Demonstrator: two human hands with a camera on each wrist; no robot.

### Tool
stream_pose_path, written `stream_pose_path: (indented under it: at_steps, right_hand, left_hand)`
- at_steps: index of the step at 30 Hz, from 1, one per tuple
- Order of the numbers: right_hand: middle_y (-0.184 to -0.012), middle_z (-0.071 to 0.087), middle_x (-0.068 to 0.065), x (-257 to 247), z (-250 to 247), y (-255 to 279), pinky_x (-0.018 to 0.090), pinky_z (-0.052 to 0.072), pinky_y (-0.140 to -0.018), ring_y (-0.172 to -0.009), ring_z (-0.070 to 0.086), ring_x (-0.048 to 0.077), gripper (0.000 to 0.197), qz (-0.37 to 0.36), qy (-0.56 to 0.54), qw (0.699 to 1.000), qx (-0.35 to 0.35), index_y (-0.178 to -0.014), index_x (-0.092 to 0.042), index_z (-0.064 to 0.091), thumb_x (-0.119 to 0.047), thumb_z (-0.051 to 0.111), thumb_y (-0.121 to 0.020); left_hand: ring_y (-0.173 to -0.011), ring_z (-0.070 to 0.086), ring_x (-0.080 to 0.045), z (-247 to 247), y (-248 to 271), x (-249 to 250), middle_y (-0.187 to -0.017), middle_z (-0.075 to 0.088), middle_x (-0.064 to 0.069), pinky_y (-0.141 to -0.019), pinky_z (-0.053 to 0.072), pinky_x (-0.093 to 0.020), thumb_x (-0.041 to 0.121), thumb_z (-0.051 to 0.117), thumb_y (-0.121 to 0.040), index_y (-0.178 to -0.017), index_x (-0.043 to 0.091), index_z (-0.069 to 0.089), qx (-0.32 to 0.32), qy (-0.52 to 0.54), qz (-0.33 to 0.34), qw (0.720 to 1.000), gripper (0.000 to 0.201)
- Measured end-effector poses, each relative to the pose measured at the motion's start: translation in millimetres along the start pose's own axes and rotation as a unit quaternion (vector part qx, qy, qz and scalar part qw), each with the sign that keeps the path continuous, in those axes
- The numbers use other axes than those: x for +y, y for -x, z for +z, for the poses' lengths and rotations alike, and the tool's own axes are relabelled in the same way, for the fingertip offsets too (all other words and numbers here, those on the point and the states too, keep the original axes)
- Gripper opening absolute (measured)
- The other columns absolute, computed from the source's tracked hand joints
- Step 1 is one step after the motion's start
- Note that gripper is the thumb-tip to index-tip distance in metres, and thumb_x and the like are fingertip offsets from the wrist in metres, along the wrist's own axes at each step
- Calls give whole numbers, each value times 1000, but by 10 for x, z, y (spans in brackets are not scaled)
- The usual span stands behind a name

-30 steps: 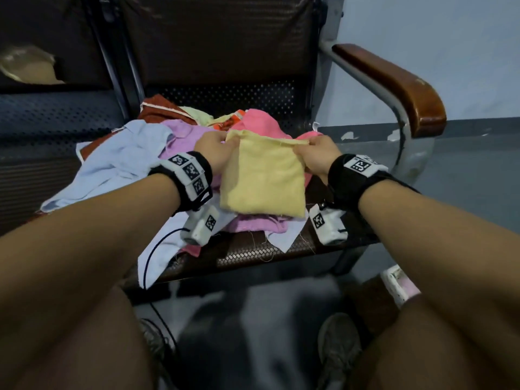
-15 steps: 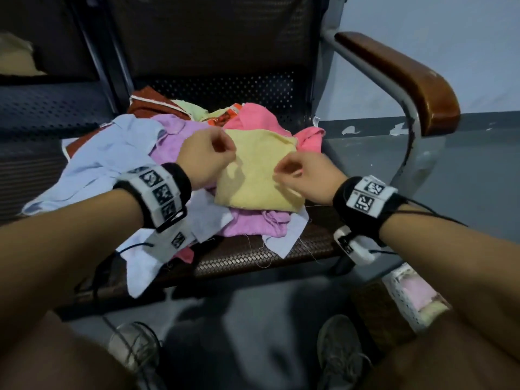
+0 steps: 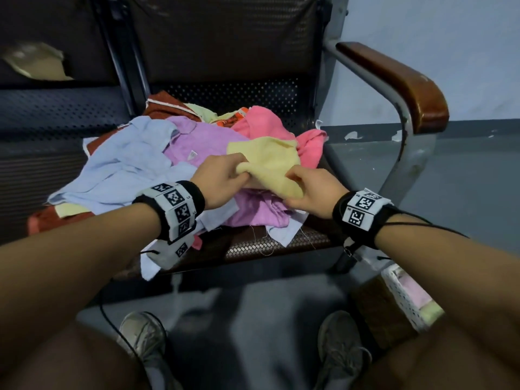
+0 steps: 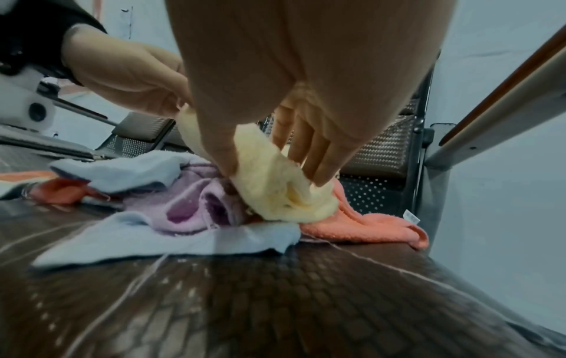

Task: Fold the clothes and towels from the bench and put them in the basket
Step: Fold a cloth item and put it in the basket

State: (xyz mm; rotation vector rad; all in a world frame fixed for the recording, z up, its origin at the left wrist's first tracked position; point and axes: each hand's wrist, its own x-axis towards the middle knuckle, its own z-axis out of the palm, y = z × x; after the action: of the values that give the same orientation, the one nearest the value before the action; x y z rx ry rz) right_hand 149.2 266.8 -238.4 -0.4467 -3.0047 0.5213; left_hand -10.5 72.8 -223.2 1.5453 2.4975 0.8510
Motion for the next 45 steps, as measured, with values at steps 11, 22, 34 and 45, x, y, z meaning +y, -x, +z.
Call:
stream_pose_path:
  at_steps: [11,22,34,45]
  right_hand:
    - [-83,58,-6,6,-43,-52,28,38,-70,-80,55,18,17,102,-192,974,55,-103,-20,62,-35,57,-98]
    - [-88,59,6,-22,138,-363,28,30,-67,-80,52,25,28,176,-117,977,38,-90,-14,55,-39,52,-101]
    - [-120,66,3,-431,-19,-321,40,51,-90,-106,64,22,72,-50,-90,995,-2,-137,-18,48,-53,75,-79]
    - [-113,74,0,-240,-838,281,49,54,-99,-106,70,19,32,74,-427,894,112,-116,-24,65,-23,65,-85]
  left_hand:
    - [-65,42,-22,-18,-54,-156,-67,47,-2,-56,26,-34,41,53,-99,-73,13,43,51,37,-172,983,40]
    - [-111,52,-24,-29,88,-219,-121,59,-5,-94,45,-41,42,78,-73,-123,17,57,-56,-61,62,995,60]
    - [-81,61,-25,-100,-13,-28,-90,67,-4,-71,50,-41,25,60,-82,-114,18,52,53,8,5,999,34]
    - [-106,68,-13,-154,-288,903,-116,70,3,-98,54,-41,68,71,-70,-129,20,54,-10,388,-92,917,78]
